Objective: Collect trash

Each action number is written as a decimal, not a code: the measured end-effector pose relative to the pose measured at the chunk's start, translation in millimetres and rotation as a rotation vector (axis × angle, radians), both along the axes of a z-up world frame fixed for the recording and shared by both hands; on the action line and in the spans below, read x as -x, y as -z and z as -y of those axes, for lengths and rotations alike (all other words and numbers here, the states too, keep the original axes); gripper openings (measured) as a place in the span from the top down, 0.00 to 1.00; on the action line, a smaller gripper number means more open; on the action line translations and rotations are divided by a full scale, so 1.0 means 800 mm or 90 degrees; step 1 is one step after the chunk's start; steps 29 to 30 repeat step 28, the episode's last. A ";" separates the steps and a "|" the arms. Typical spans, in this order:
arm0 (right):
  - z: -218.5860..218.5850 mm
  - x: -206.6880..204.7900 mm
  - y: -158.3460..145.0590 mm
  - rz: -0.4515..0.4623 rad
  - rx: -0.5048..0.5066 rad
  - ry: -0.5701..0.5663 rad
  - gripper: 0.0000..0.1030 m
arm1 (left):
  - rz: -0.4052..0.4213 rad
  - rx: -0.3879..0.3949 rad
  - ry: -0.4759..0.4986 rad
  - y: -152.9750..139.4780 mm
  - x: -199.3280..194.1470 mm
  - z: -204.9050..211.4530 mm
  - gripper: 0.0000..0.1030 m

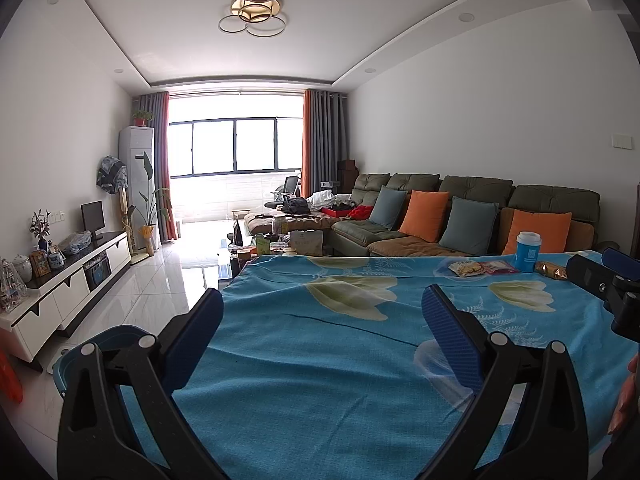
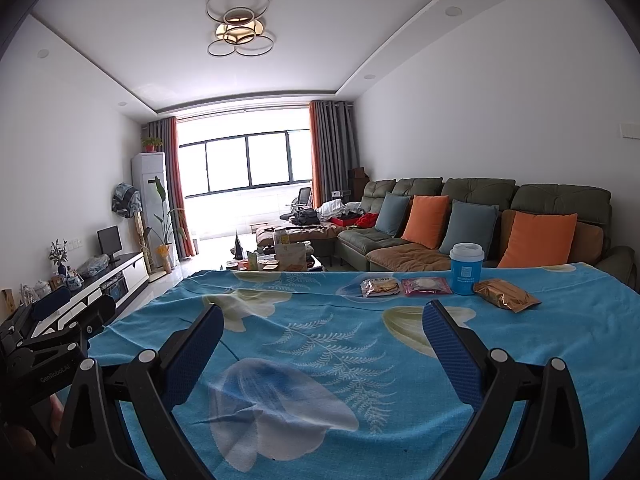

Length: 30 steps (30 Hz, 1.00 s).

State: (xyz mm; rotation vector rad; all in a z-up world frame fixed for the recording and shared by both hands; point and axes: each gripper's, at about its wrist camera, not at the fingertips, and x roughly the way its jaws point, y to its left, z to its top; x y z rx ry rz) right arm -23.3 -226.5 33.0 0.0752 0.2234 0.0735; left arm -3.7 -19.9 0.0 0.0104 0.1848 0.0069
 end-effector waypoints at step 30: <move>0.016 -0.007 -0.001 -0.028 0.002 0.021 0.07 | -0.126 0.028 0.039 0.006 -0.056 0.002 0.05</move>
